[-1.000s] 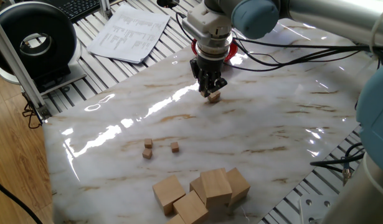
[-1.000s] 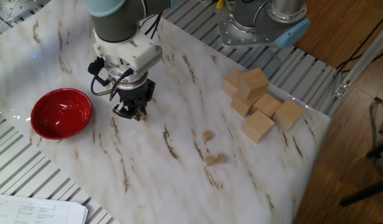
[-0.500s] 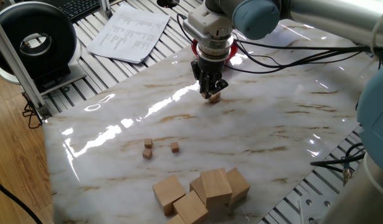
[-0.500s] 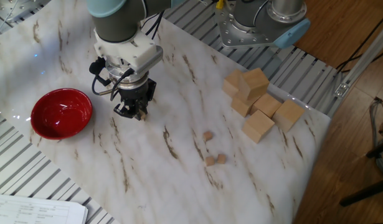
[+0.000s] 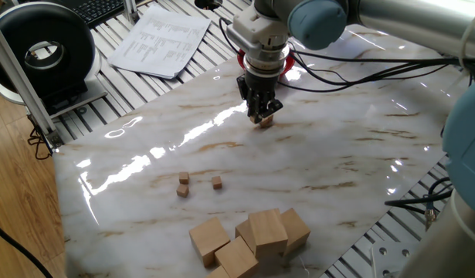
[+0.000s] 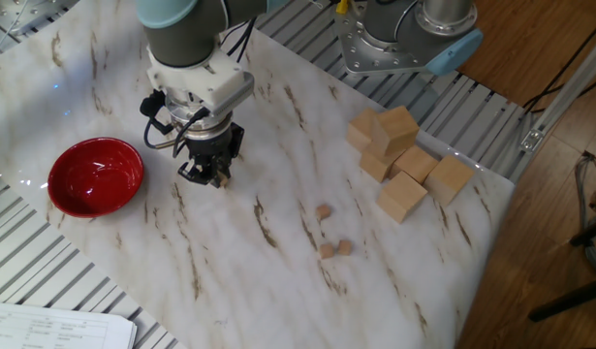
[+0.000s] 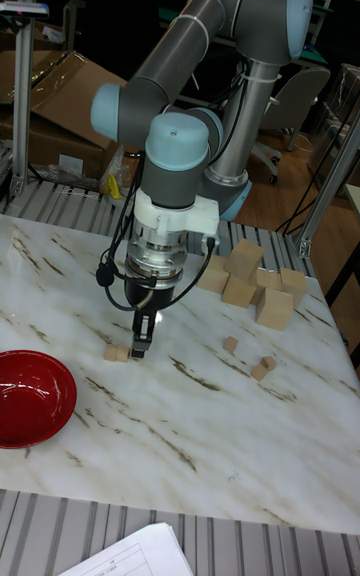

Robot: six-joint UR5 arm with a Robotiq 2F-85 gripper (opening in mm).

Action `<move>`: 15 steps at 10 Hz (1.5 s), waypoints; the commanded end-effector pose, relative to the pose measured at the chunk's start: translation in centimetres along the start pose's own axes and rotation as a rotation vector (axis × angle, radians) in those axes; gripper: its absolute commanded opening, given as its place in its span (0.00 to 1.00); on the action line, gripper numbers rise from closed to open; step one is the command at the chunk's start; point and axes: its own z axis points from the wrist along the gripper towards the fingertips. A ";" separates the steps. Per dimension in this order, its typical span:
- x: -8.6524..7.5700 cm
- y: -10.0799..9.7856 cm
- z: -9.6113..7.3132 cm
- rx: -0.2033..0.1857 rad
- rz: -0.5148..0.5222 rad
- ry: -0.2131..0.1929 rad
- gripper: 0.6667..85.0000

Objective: Stack the blocks into a pyramid shape

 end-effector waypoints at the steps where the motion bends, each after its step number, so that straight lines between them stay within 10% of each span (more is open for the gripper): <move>1: 0.0 -0.2 0.1 0.001 0.009 -0.008 0.00; 15: 0.1 0.1 1.4 -0.005 0.020 -0.025 0.00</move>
